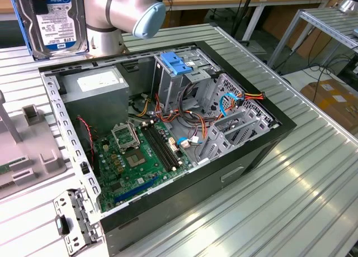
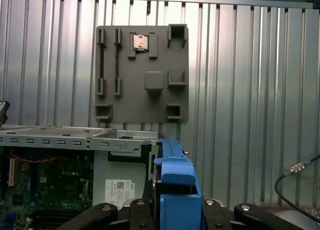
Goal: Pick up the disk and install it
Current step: 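Pick up the disk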
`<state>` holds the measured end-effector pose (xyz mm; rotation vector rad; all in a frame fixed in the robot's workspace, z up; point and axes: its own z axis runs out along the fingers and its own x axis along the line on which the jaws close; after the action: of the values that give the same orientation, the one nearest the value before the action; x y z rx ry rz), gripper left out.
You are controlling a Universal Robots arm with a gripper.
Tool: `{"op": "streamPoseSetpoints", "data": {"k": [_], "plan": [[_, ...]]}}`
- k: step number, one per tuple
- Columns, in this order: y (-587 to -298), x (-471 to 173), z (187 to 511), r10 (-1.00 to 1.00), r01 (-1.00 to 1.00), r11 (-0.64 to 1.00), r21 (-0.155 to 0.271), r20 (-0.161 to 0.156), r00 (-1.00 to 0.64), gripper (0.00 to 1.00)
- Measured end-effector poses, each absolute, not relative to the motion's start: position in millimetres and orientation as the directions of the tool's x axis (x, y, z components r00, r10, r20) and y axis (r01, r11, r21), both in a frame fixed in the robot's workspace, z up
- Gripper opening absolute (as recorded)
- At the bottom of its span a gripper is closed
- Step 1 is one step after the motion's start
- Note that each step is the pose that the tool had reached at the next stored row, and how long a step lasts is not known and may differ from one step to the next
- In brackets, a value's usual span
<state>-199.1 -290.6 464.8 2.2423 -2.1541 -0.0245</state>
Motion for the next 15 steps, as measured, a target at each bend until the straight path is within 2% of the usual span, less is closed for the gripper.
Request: {"op": "streamPoseSetpoints", "data": {"k": [15], "plan": [[-311, -188, 464, -0.999, -0.999, -0.040, 0.034, 0.011, 0.040, 0.36]]}}
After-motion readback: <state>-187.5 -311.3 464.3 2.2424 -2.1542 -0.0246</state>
